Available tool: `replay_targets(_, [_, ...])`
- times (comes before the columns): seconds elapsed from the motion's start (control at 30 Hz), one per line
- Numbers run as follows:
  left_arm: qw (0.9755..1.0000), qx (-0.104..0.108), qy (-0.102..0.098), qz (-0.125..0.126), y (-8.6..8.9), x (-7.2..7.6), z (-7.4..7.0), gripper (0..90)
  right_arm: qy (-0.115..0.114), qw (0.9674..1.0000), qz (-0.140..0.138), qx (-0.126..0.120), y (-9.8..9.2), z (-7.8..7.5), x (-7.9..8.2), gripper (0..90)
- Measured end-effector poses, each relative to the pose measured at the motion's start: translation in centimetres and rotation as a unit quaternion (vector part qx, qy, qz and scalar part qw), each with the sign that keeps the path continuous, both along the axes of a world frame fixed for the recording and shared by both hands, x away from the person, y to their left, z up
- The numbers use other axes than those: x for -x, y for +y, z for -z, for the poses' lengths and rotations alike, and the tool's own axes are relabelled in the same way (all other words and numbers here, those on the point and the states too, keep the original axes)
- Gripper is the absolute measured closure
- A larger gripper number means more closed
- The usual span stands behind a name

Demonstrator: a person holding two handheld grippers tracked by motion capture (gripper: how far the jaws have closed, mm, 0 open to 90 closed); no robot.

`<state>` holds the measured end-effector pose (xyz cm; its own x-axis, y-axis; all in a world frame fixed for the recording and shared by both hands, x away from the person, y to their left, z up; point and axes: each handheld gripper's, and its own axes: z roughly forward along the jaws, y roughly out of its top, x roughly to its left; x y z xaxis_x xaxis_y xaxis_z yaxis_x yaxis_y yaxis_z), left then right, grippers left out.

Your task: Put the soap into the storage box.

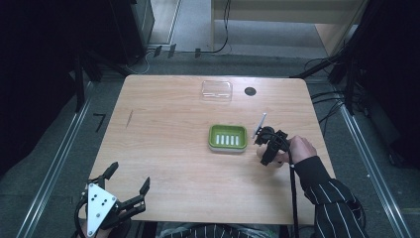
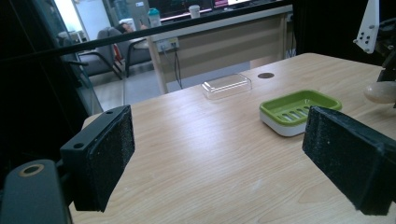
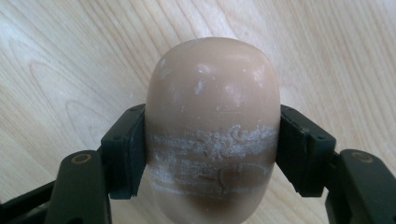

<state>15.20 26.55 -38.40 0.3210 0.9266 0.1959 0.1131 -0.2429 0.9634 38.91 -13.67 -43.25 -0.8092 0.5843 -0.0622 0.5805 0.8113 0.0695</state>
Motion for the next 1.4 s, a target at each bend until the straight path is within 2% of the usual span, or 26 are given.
replay_targets(0.37, [1.0000, 0.002, 0.000, -0.010, 0.3, 0.4, 0.0, 9.6, -0.009, 0.9995, -0.029, 0.003, 1.1, -0.4, -0.7, 34.1])
replay_targets(1.4, [0.9998, 0.002, 0.001, -0.019, 0.6, 0.7, 0.0, 9.6, -0.035, 0.9962, -0.080, 0.003, 3.5, -2.4, -2.4, 34.2])
